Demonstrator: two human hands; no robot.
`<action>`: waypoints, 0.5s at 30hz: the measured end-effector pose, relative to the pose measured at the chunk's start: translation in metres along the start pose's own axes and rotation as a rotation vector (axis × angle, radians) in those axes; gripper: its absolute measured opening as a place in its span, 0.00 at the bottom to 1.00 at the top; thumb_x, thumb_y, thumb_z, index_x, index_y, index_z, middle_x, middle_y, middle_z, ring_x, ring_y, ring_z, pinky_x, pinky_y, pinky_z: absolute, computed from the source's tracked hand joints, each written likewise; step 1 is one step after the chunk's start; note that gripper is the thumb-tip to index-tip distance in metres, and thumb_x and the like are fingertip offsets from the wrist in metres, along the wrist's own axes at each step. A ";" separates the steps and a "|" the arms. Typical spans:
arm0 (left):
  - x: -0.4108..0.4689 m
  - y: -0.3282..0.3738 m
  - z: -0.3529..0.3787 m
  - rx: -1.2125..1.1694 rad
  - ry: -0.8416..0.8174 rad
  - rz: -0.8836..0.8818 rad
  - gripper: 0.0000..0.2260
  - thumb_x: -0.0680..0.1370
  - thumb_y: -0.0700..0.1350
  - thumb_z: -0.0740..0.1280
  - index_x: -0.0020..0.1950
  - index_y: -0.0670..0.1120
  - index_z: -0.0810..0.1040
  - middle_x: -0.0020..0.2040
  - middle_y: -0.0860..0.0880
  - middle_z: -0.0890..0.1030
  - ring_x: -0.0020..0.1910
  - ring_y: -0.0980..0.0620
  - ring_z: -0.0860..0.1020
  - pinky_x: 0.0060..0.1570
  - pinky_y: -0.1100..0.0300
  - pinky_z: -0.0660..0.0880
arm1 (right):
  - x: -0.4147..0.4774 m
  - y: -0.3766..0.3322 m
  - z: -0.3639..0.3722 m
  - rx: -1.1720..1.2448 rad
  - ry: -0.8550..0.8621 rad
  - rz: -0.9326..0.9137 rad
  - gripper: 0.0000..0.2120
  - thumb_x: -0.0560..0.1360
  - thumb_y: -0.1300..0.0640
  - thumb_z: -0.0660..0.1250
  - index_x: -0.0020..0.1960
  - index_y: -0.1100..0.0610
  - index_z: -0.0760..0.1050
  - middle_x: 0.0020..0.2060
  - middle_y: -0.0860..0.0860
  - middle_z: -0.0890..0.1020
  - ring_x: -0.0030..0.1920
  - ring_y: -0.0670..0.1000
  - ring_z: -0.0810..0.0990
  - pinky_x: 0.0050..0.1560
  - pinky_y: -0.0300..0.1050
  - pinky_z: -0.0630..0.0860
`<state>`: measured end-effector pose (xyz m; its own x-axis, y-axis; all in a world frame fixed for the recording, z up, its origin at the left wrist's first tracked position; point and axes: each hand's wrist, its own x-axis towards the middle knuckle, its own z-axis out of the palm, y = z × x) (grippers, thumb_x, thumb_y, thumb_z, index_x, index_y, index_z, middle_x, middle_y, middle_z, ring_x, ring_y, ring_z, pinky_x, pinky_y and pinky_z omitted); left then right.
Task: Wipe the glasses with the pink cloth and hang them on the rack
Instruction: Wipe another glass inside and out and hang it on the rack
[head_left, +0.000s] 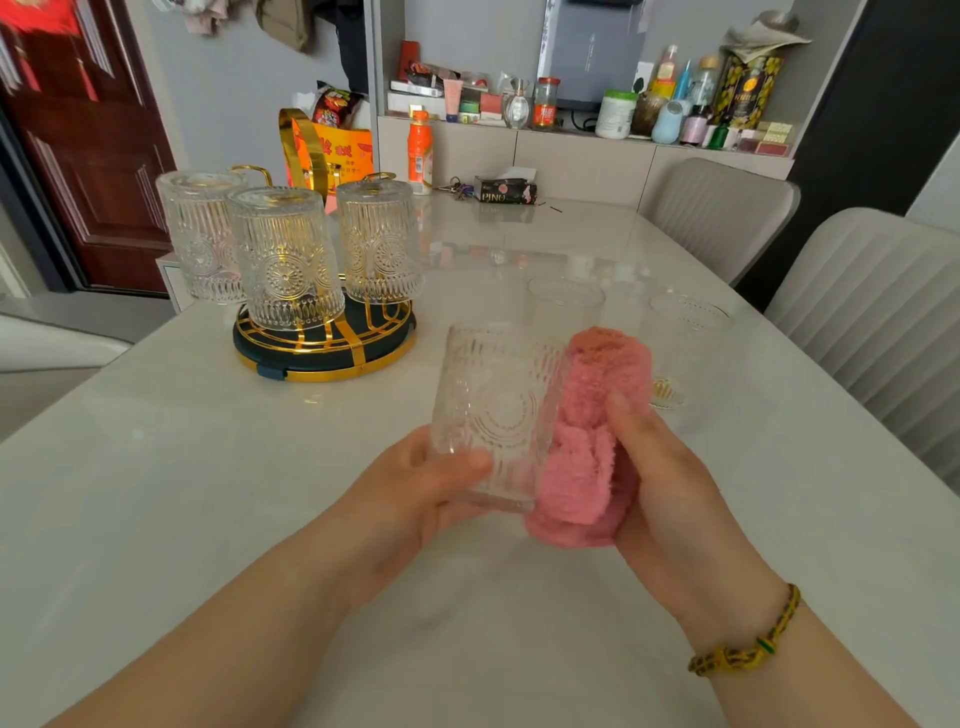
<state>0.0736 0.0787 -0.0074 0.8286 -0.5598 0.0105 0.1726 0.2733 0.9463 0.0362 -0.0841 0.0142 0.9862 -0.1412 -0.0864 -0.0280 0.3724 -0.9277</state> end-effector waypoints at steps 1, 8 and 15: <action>-0.001 -0.002 0.002 0.023 -0.030 -0.013 0.23 0.59 0.49 0.70 0.52 0.46 0.78 0.49 0.48 0.84 0.48 0.52 0.83 0.42 0.65 0.78 | 0.000 0.000 0.000 -0.035 0.034 -0.015 0.24 0.65 0.47 0.62 0.57 0.59 0.74 0.52 0.58 0.82 0.53 0.60 0.80 0.54 0.60 0.75; 0.003 0.000 -0.004 -0.081 0.068 0.161 0.31 0.46 0.58 0.80 0.46 0.49 0.84 0.46 0.50 0.85 0.47 0.54 0.83 0.43 0.64 0.78 | 0.002 0.004 0.001 0.001 0.146 0.060 0.10 0.76 0.55 0.61 0.42 0.60 0.76 0.26 0.50 0.82 0.26 0.46 0.79 0.26 0.34 0.75; 0.004 -0.003 0.003 0.268 0.316 0.328 0.36 0.51 0.52 0.74 0.57 0.44 0.74 0.46 0.53 0.84 0.47 0.57 0.82 0.42 0.67 0.77 | -0.001 0.031 0.018 -0.133 -0.092 0.191 0.14 0.75 0.57 0.62 0.53 0.67 0.76 0.44 0.59 0.83 0.41 0.51 0.81 0.43 0.41 0.78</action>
<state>0.0748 0.0732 -0.0091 0.9435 -0.2038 0.2613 -0.2309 0.1614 0.9595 0.0371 -0.0557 -0.0079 0.9716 0.0064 -0.2367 -0.2302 0.2595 -0.9379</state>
